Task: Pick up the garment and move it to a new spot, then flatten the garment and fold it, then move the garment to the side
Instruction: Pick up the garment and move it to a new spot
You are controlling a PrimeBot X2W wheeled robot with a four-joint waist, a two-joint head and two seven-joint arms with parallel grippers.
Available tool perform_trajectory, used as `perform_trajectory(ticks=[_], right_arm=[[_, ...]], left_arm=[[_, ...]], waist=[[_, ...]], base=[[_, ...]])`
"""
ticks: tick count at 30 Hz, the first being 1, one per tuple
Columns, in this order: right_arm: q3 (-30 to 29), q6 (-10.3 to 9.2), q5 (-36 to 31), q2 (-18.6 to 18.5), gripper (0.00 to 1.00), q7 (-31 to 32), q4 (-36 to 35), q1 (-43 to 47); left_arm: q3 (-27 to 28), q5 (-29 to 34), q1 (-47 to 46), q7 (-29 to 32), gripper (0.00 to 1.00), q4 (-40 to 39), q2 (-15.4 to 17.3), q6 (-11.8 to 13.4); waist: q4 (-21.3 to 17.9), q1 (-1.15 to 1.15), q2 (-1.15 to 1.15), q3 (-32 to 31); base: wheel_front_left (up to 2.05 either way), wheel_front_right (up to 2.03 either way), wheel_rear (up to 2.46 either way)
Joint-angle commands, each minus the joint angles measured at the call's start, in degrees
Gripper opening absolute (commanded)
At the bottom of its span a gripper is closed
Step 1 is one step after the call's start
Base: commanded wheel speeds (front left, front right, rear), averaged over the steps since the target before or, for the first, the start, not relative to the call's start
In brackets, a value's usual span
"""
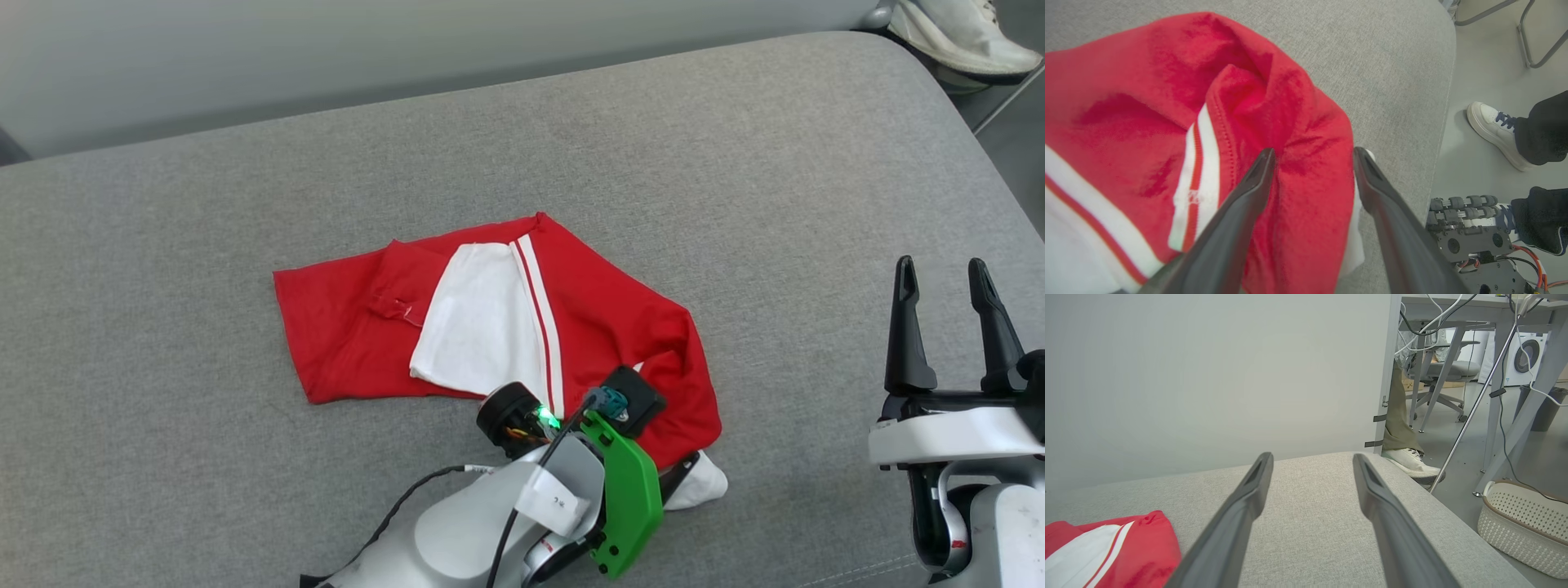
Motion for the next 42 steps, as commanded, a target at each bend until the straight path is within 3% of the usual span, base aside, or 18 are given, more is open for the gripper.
perform_trajectory(ticks=[1, 9, 14, 23, 29, 34, 42], right_arm=[[0.3, -0.05, 0.4, -0.1, 1.00, -0.3, 0.3, -0.6], [0.5, -0.05, -1.4, -0.1, 1.00, -0.3, 0.8, 0.8], [0.4, -0.05, -2.6, -0.1, 1.00, -0.3, 1.1, 2.2], [1.2, -0.05, -4.1, -0.1, 1.00, -0.3, 0.8, 5.1], [2.7, -0.05, -4.2, -0.1, 1.00, -0.3, 0.1, 7.0], [3.3, -0.05, -3.7, -0.1, 1.00, -0.3, -0.3, 8.1], [4.1, -0.05, -3.5, -0.1, 1.00, -0.3, 0.2, 8.2]], left_arm=[[0.3, -0.1, 0.2, -1.5, 1.00, 1.0, -0.3, -0.5], [4.1, -1.1, -2.6, -10.1, 1.00, 3.0, -0.7, -1.0], [7.4, -2.1, -3.7, -13.4, 1.00, 0.8, 1.8, -0.1], [15.5, -2.3, 0.8, -20.2, 1.00, -5.9, 11.7, 6.6], [25.2, 0.8, 11.0, -21.2, 1.00, -15.2, 15.5, 10.8], [36.5, 8.6, 22.9, -21.2, 1.00, -24.9, 13.5, 10.6], [44.4, 17.0, 30.8, -21.2, 1.00, -27.7, 7.5, 6.2]], waist=[[0.8, 0.00, 0.00, -0.2], [6.4, 0.00, 0.00, -4.2], [10.4, 0.00, 0.00, -6.9], [15.7, 0.00, 0.00, -10.0], [17.1, 0.00, 0.00, -10.3], [17.7, 0.00, 0.00, -9.8], [17.9, 0.00, 0.00, -9.7]], base=[[0.00, 0.00, 0.00], [0.00, 0.00, 0.00], [0.00, 0.00, 0.00], [0.00, 0.00, 0.00], [0.00, 0.00, 0.00], [0.00, 0.00, 0.00], [0.00, 0.00, 0.00]])
